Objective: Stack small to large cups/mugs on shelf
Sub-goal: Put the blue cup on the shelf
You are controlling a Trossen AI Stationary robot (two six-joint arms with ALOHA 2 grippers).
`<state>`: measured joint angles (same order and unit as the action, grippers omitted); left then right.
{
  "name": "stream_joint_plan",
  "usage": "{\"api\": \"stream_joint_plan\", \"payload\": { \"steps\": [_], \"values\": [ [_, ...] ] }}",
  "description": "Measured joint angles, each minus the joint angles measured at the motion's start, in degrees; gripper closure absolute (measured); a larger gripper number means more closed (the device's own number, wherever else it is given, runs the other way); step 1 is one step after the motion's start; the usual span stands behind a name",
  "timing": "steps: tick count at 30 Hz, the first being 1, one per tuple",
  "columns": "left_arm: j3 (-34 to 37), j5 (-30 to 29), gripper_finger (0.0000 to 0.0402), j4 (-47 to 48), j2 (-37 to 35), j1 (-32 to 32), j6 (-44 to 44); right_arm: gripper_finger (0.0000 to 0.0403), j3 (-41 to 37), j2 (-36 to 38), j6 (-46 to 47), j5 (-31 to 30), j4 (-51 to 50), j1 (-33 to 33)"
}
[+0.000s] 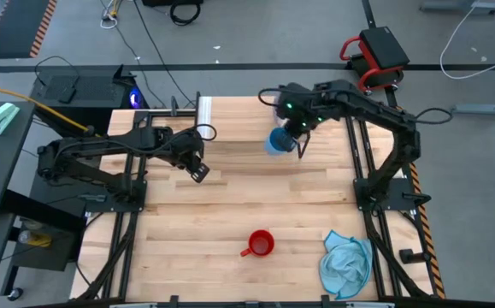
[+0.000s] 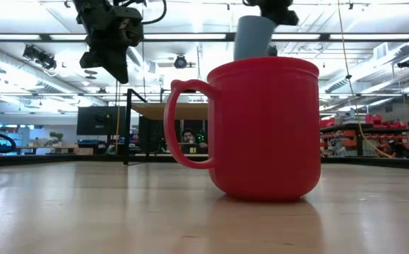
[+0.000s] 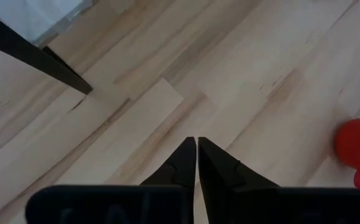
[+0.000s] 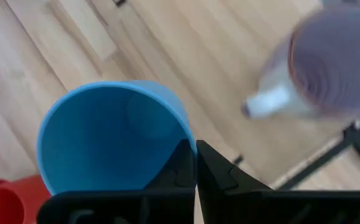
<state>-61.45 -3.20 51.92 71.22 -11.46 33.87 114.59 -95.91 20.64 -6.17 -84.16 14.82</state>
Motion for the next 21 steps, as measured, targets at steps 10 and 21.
{"api": "stream_joint_plan", "payload": {
  "steps": [10, 21],
  "values": [
    [0.00, -0.02, 0.0381, 0.02, 0.00, 0.00, 0.37, 0.0400, 18.36, -11.21, -6.38, 0.00, -5.90, 5.32],
    [0.00, -0.92, 0.0385, 0.53, 0.00, -2.69, -0.06, 0.0400, 20.10, -13.60, -7.62, 0.20, -4.82, 11.17]
  ]
}}
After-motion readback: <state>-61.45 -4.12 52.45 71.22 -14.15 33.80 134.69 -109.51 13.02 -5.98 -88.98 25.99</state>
